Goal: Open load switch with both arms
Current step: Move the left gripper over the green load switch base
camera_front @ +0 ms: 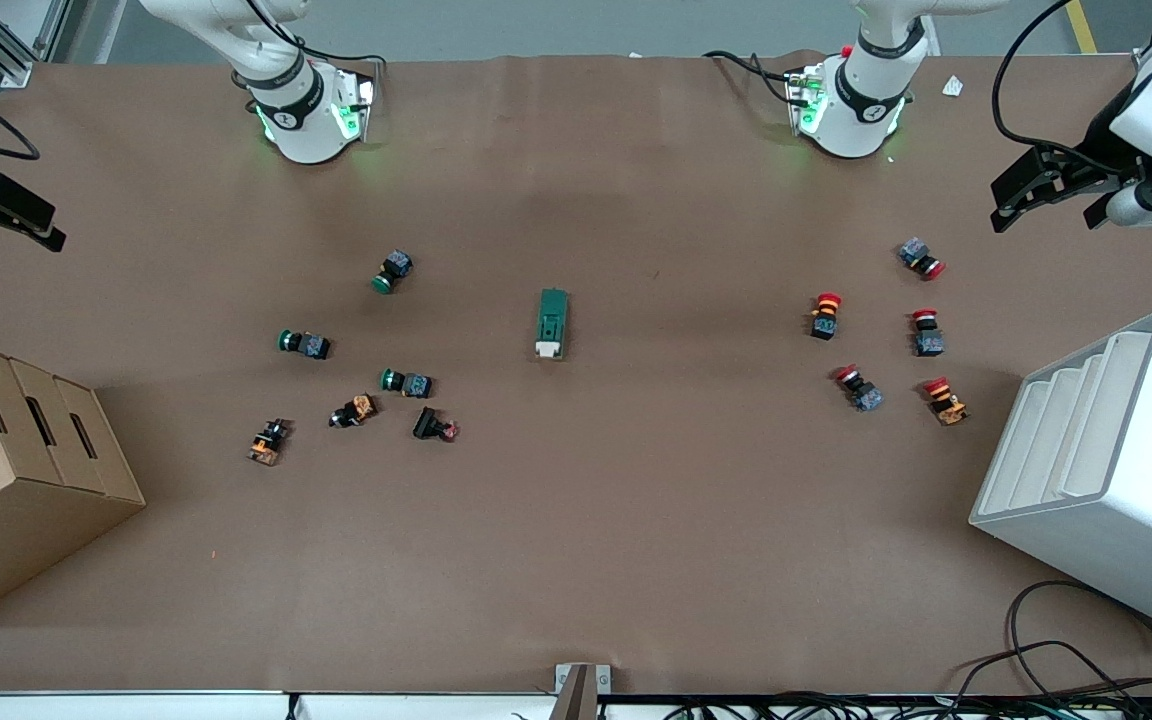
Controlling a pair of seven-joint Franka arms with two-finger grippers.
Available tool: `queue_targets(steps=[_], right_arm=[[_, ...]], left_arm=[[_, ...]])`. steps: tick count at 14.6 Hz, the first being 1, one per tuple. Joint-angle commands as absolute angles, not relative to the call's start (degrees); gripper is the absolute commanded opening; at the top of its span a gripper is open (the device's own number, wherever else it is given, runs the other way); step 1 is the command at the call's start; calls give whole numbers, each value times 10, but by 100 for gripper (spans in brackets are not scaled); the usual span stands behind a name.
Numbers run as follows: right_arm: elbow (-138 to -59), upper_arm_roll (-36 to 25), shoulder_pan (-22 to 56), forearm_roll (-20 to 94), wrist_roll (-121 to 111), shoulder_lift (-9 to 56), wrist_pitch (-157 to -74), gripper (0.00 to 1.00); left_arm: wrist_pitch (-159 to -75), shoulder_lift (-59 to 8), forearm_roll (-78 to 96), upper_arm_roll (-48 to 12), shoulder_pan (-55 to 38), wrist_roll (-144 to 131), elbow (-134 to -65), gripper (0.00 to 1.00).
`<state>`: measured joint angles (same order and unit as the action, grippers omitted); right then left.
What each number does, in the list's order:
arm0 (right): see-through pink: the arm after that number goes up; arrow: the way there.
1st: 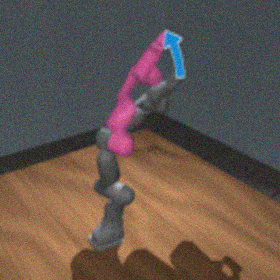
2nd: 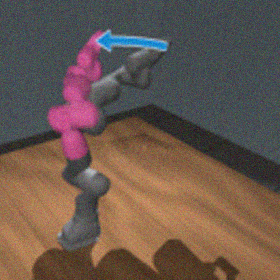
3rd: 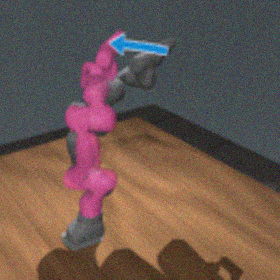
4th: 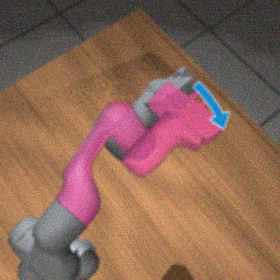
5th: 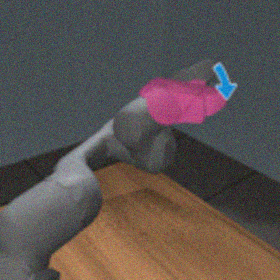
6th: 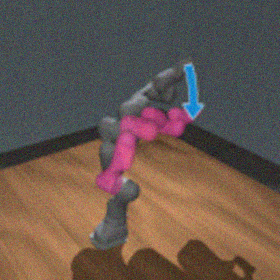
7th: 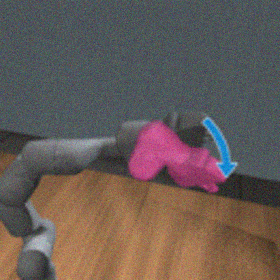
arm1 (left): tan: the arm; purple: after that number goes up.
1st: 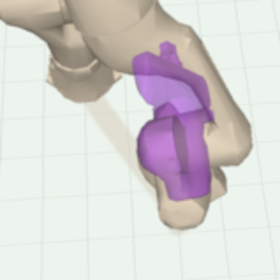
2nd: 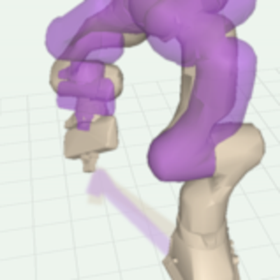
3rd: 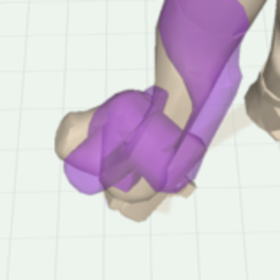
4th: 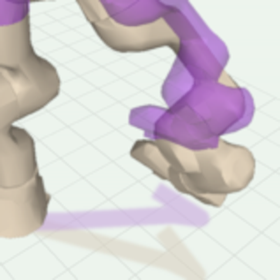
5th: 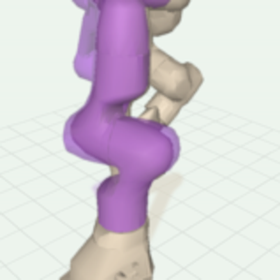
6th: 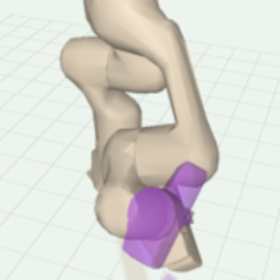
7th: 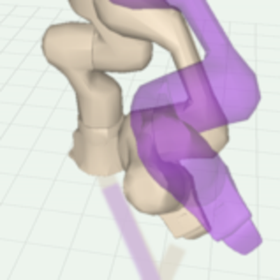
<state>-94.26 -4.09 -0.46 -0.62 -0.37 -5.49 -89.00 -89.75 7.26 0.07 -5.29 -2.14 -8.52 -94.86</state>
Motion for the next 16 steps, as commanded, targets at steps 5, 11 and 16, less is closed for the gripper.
queue_targets(steps=[5,11,16], right_arm=[[-929,-40,-3,-16,-7,-42,-889,100],[-931,-42,-4,15,-6,-45,-889,100],[-929,-45,-8,14,-3,-30,-882,100]], left_arm=[[-888,59,-1,-87,-26,-84,-933,100],[-950,-13,0,-275,-27,-326,-947,100],[-1071,-129,-115,-346,-131,-633,-974,100]])
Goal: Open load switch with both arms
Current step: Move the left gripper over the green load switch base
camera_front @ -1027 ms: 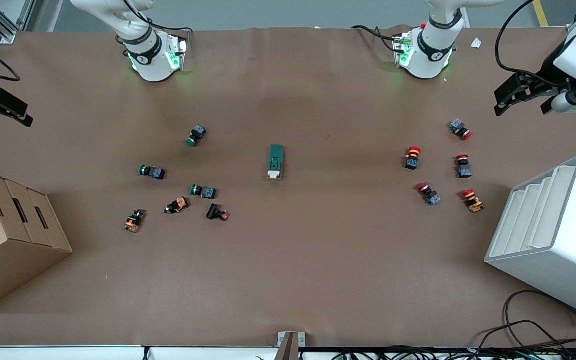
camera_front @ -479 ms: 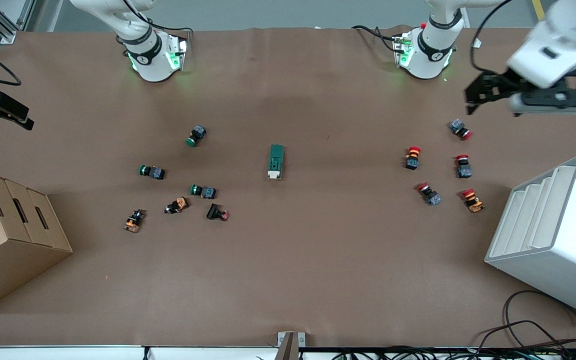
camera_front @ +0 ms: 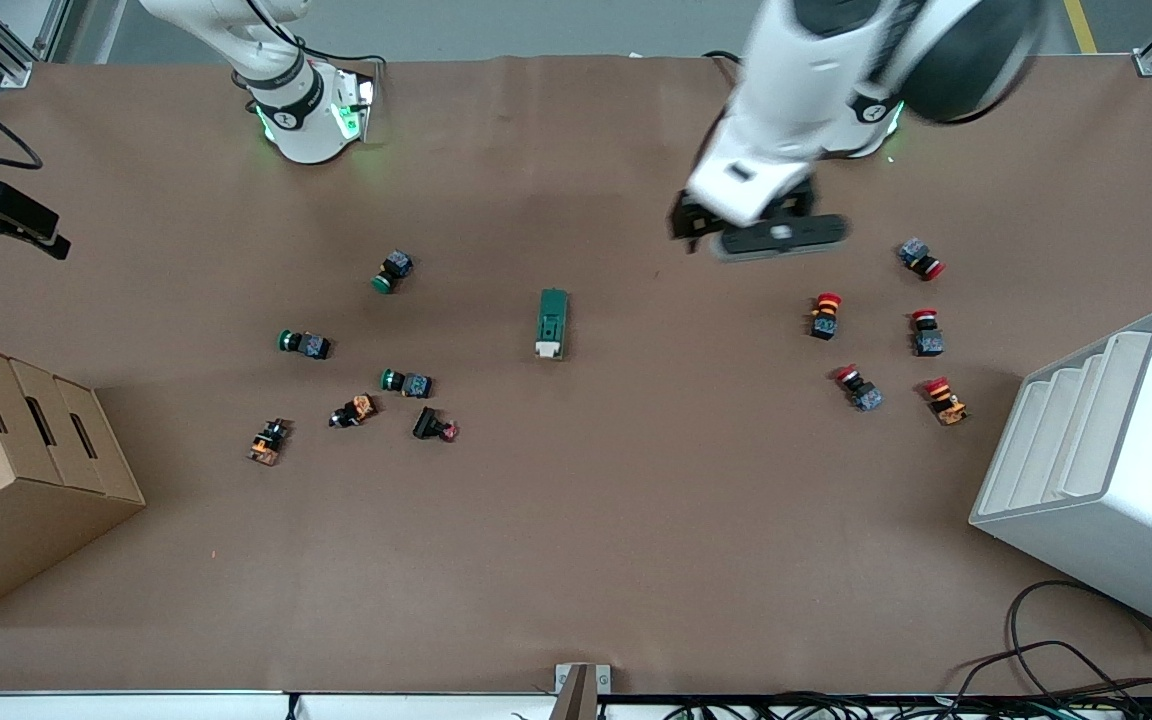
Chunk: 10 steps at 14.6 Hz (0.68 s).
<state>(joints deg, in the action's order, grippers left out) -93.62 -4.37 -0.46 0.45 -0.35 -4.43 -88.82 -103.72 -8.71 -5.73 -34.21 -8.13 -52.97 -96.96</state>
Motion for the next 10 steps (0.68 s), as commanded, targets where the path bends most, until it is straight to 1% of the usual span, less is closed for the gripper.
queue_targets(steps=[1,3,5,7,10], right_arm=[[-932,-45,-9,15,-5,-28,-886,100],[-924,-45,-9,15,-5,8,-889,100],[-913,-45,-5,4,-6,50,-896,100],[-918,-43,1,2,9,53,-899,100],[-923,-40,31,10,169,68,-906,100]], left_arm=[[-1087,-149,-144,-346,-156,-689,-978,100],[-1136,-196,-204,-346,-212,-796,-988,100],[-1185,-249,-303,-346,-256,-898,-994,100],[-1212,-296,-386,-346,-292,-995,-994,100],[-1221,-358,-537,-346,-343,-1089,-994,98]])
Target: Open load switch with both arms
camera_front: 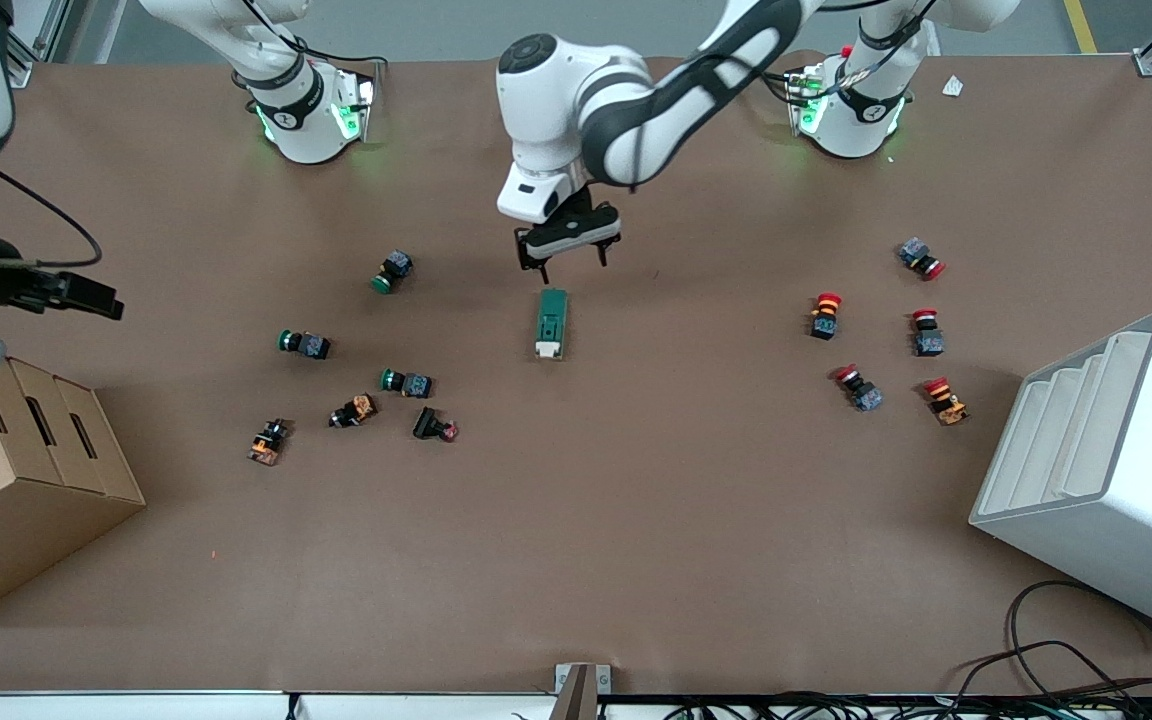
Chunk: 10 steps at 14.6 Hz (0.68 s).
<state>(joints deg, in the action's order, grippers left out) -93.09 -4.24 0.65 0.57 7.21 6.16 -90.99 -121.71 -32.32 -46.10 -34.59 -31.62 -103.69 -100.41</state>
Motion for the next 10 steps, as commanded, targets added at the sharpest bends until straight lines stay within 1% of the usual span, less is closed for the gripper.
queue_targets(steps=[1,3,6,8,10], right_arm=[[-923,-39,55,12,244,82,-909,100],[-921,-39,103,21,407,109,-924,100],[-916,-39,162,82,629,165,-952,100],[-913,-39,198,123,737,207,-1006,100],[-910,-39,232,127,817,249,-1048,100]], left_arm=[[-1221,-376,-586,-346,-352,-1132,-994,98],[-1221,-406,-700,-346,-374,-1229,-1006,98],[-1216,-418,-851,-345,-385,-1325,-1060,98],[-1213,-419,-937,-342,-385,-1363,-1091,98],[-1195,-432,-1004,-340,-385,-1379,-1099,98]])
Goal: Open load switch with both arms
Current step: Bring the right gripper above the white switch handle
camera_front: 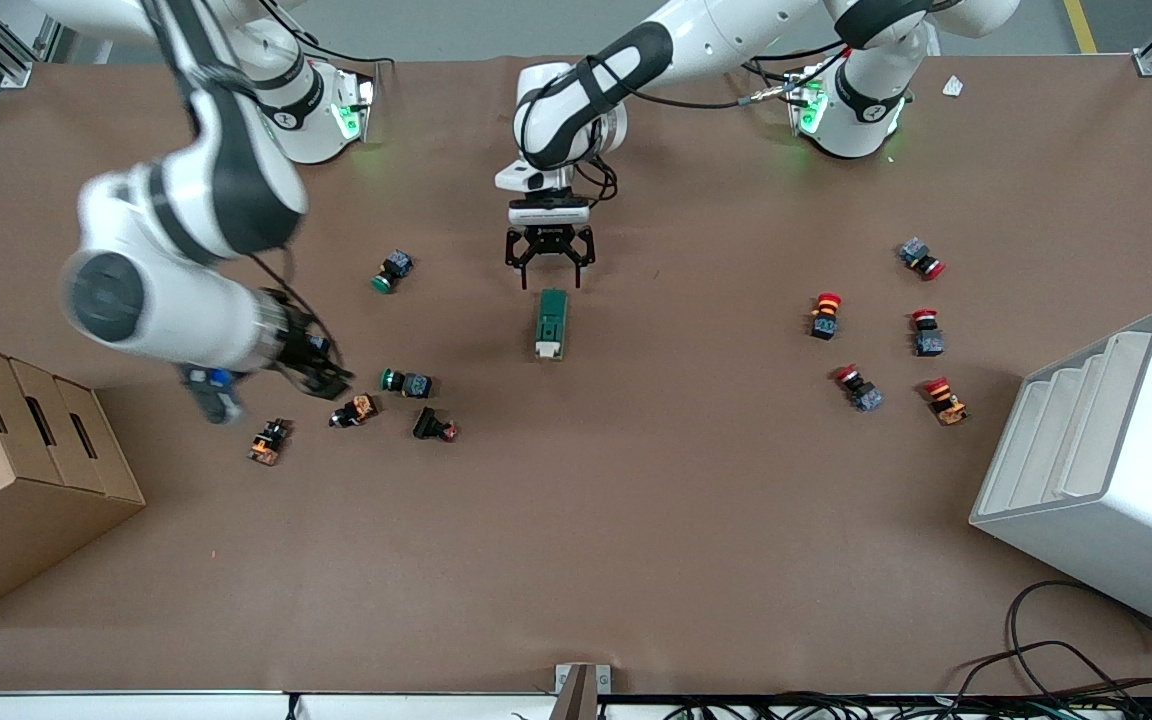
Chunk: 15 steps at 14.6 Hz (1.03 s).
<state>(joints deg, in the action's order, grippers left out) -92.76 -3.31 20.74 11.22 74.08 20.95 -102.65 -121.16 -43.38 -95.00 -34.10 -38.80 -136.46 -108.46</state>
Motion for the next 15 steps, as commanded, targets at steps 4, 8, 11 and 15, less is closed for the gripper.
queue_targets(steps=[4,8,11,15], right_arm=[[-851,-32,300,128,973,355,-1113,100],[-841,-7,338,129,1064,419,-1185,100],[-843,22,343,148,1064,428,-1180,100],[-847,48,345,149,1064,432,-1144,100]], left_arm=[[-1138,-477,-1071,-339,-387,-1404,-1089,98],[-1122,-497,-1078,-338,-397,-1408,-1074,99],[-1121,-504,-1081,-311,-424,-1409,-1070,99],[-1121,-513,-1081,-299,-434,-1412,-1057,99]])
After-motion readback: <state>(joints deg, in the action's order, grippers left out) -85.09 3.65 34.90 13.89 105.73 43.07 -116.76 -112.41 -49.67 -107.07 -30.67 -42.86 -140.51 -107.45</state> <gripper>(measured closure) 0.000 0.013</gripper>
